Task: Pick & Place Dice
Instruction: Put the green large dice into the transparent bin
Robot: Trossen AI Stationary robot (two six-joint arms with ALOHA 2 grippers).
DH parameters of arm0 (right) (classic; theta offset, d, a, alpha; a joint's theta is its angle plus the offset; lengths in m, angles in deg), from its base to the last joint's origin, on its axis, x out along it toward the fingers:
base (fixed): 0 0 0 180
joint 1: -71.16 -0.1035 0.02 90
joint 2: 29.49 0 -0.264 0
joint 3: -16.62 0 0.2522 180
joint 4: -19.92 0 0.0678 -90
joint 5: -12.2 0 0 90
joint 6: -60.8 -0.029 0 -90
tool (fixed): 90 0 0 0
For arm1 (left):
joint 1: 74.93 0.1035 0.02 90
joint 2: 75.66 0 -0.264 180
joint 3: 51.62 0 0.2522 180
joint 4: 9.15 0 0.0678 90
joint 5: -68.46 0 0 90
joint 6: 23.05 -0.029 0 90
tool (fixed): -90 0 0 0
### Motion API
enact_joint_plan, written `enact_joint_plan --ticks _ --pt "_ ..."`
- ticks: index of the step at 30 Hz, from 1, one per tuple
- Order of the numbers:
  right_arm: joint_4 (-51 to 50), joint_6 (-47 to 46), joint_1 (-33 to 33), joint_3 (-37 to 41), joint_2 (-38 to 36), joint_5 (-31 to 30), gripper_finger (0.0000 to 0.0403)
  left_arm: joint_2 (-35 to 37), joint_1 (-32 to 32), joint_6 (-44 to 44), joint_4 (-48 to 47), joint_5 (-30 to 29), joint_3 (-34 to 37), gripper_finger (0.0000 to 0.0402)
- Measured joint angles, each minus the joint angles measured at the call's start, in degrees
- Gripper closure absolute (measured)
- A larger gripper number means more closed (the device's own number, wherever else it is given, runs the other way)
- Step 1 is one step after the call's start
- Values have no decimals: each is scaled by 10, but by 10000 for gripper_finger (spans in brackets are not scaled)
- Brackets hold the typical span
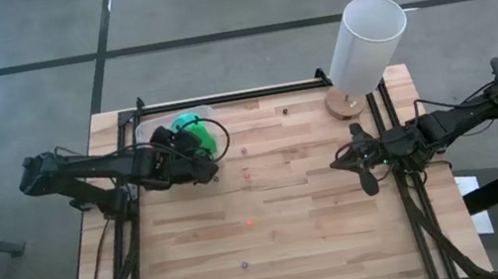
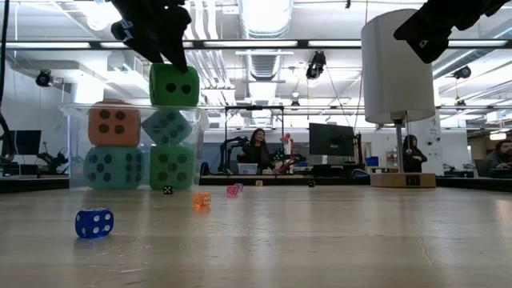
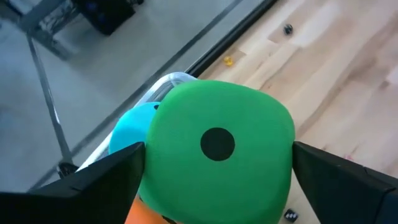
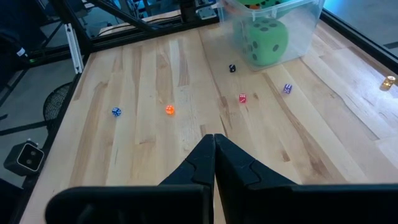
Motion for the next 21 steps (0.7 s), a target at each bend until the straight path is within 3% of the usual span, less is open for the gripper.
enact_joint_plan --ticks 10,21 --pt "0 0 0 0 0 0 394 0 2 26 11 -8 -1 18" --pt "0 0 0 0 0 0 394 0 2 26 30 -65 -1 20"
